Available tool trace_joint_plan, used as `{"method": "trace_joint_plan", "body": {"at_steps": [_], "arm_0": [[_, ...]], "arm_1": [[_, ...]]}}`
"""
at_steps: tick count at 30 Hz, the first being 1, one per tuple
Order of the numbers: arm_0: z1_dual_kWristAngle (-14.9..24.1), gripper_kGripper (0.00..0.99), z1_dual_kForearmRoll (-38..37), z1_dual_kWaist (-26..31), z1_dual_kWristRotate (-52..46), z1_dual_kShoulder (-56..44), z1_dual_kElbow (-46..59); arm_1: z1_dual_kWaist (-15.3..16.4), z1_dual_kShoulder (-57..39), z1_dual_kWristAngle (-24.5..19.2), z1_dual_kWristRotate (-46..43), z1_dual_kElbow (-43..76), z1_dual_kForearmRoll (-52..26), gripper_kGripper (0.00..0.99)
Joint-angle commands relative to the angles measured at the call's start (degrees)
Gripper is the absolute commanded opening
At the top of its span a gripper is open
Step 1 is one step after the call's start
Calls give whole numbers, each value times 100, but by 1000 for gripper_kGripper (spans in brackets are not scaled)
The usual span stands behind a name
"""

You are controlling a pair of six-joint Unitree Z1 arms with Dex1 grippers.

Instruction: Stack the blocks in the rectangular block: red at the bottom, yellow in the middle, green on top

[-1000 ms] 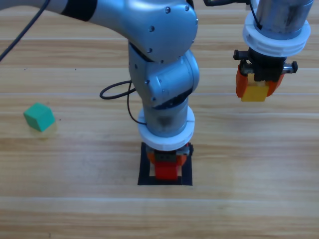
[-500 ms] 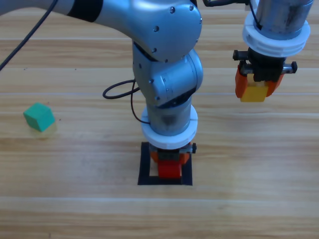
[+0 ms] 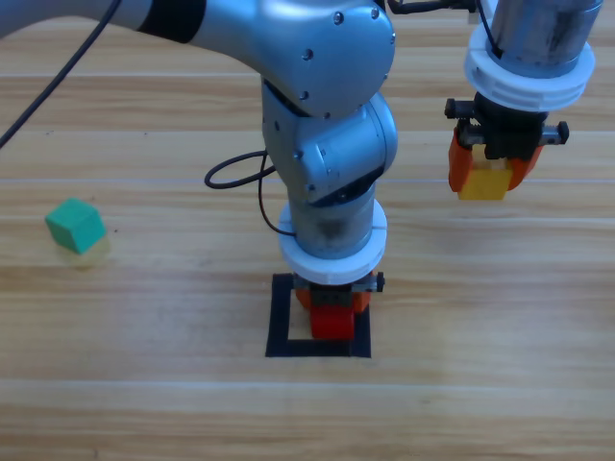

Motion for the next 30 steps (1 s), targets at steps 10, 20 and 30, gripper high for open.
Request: {"method": "trace_joint_plan", "body": {"at_steps": [10, 20, 30], "arm_0": [[67, 38, 114, 8, 238, 323, 89], [102, 38, 184, 78, 291, 297, 71], [146, 38, 184, 131, 185, 270, 36]], "arm_1": [[-6, 430, 98, -77, 22, -109, 0], [3, 448, 107, -94, 22, -126, 0], [3, 448, 116, -94, 13, -126, 0]]}}
